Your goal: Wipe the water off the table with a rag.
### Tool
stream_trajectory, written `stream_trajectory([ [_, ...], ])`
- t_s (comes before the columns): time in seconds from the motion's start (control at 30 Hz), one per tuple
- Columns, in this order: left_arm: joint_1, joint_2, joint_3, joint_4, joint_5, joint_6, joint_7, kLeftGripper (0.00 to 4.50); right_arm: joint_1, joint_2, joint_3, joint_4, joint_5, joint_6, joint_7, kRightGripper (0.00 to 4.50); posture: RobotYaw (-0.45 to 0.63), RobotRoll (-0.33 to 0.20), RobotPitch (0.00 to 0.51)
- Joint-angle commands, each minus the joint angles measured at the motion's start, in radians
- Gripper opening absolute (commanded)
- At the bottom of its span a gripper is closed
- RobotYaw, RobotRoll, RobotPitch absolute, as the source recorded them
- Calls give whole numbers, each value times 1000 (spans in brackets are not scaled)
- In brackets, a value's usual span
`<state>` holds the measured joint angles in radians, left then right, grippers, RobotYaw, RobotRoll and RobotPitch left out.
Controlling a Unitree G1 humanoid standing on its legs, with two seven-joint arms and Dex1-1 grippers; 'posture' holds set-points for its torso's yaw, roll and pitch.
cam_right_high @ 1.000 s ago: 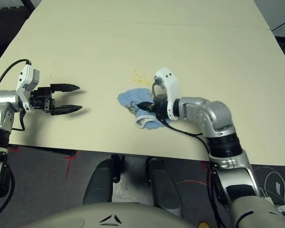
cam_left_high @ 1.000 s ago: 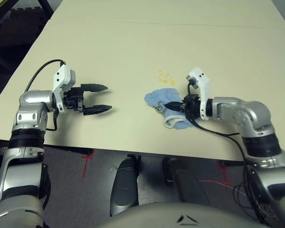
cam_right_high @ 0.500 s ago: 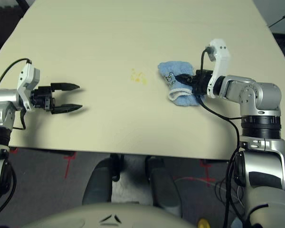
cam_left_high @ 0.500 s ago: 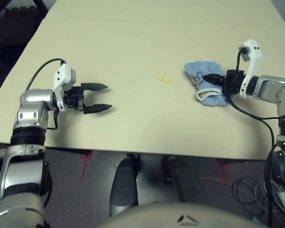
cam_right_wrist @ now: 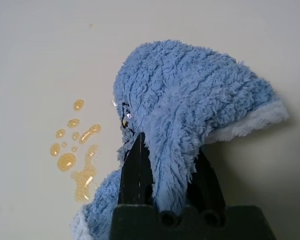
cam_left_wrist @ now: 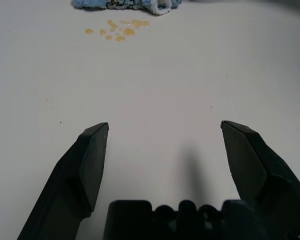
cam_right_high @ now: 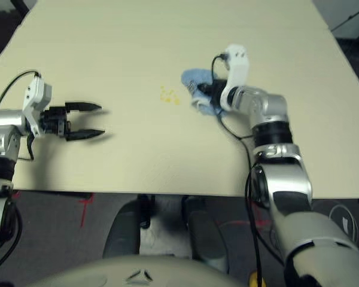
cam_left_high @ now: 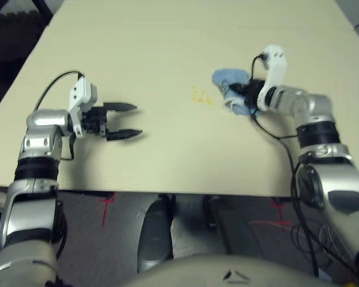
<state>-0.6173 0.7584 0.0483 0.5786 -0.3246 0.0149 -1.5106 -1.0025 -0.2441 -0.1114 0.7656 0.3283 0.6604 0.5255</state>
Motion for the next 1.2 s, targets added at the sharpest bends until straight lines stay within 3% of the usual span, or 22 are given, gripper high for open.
stream_trajectory([
  [0.03, 2, 10, -5, 2, 11, -1, -6, 4500, -28, 80, 27, 110, -21, -29, 22, 204, 111, 0, 236],
  [0.43, -17, 5, -9, 20, 17, -8, -7, 4500, -92, 297, 45, 222, -56, -83, 52, 204, 116, 0, 239],
  [0.6, -17, 1, -9, 23, 18, -11, -8, 4500, -102, 312, 43, 225, -72, -92, 62, 203, 116, 0, 237],
  [0.77, -11, -3, -11, 19, 18, -10, -6, 4500, -90, 258, 37, 202, -84, -81, 78, 203, 112, 0, 236],
  [0.93, -18, -6, -12, 41, 25, -23, -7, 4500, -41, 128, 26, 124, -87, -35, 94, 203, 103, 0, 236],
  [1.2, -49, -15, -17, 86, 32, -44, -8, 4500, 100, -56, -15, -184, -21, 150, 108, 203, 83, 0, 234],
])
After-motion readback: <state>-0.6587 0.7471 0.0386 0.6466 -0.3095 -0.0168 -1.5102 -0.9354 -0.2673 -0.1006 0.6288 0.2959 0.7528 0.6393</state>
